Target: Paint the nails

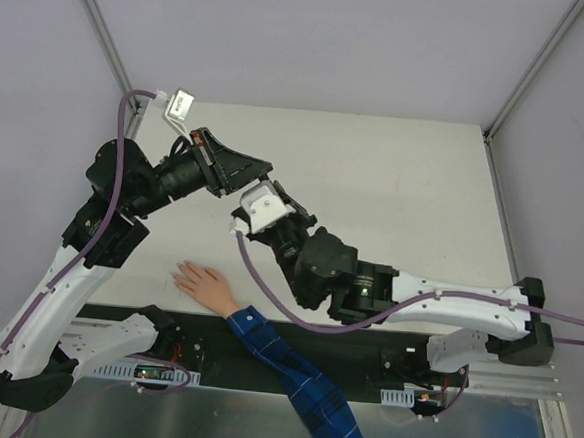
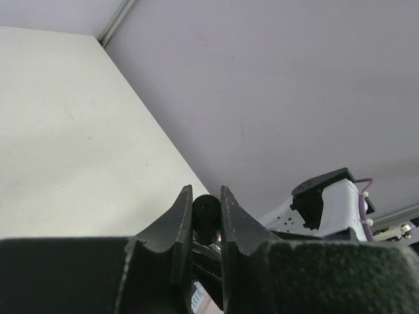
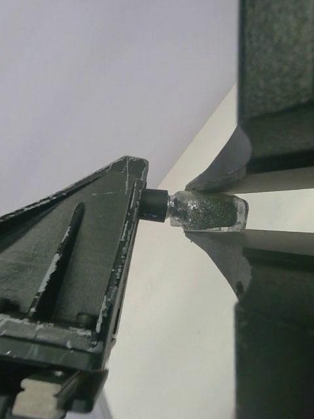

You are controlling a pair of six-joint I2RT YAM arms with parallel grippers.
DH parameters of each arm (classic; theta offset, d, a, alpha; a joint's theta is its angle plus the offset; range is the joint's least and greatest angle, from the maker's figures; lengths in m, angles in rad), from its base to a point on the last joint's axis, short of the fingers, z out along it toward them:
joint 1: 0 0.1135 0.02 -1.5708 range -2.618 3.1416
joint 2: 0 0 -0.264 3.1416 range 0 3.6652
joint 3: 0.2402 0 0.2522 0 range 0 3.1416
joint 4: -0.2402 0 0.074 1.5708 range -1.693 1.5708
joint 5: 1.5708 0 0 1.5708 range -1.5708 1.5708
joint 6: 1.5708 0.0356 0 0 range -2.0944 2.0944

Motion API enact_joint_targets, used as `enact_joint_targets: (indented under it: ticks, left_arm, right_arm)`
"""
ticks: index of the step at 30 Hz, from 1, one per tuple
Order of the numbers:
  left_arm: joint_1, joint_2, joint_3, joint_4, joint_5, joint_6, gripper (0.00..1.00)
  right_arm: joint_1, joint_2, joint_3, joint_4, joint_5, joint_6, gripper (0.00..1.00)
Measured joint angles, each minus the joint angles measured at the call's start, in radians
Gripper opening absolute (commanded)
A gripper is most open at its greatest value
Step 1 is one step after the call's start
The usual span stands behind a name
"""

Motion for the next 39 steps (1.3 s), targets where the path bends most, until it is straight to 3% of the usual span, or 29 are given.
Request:
enact_joint_targets:
  ticks: [1, 3, 5, 9, 19, 25, 32, 35, 36, 38, 39]
  left_arm:
    - [-0.001, 0.0, 0.0, 0.001, 0.001, -0.005, 0.4]
    - [-0.005, -0.001, 0.001, 0.008, 0.003, -0.002, 0.68]
    - [-0.007, -0.003, 0.001, 0.006, 0.016, 0.001, 0.84]
    - [-0.007, -0.014, -0.028, 0.013, 0.043, 0.015, 0.91]
    - [-0.007, -0.067, -0.105, 0.15, 0.173, 0.013, 0.84]
    - [-0.007, -0.034, -0.11, 0.238, 0.251, -0.013, 0.79]
    - [-0.007, -0.026, -0.11, 0.261, 0.271, -0.031, 0.81]
    - [-0.007, -0.026, -0.11, 0.267, 0.271, -0.034, 0.69]
    - [-0.007, -0.026, -0.11, 0.267, 0.272, -0.037, 0.59]
    - [-0.007, -0.021, -0.11, 0.269, 0.277, -0.043, 0.49]
    - [-0.007, -0.017, -0.11, 0.27, 0.285, -0.045, 0.4]
  right_arm:
    - [-0.01, -0.031, -0.011, -0.048, -0.053, 0.046, 0.0]
    - [-0.045, -0.093, -0.027, -0.14, -0.189, 0.151, 0.0]
    - [-0.095, -0.153, -0.043, -0.209, -0.361, 0.256, 0.0]
    - [-0.226, -0.276, -0.114, -0.281, -0.675, 0.457, 0.0]
    - [-0.546, -0.397, -0.282, -0.253, -1.347, 0.908, 0.0]
    - [-0.613, -0.397, -0.318, -0.171, -1.513, 1.052, 0.0]
    - [-0.622, -0.397, -0.319, -0.104, -1.585, 1.115, 0.0]
    - [-0.626, -0.397, -0.319, -0.093, -1.592, 1.123, 0.0]
    - [-0.626, -0.397, -0.319, -0.092, -1.592, 1.125, 0.0]
    - [-0.626, -0.397, -0.319, -0.088, -1.592, 1.125, 0.0]
    - [-0.626, -0.397, -0.319, -0.086, -1.591, 1.125, 0.0]
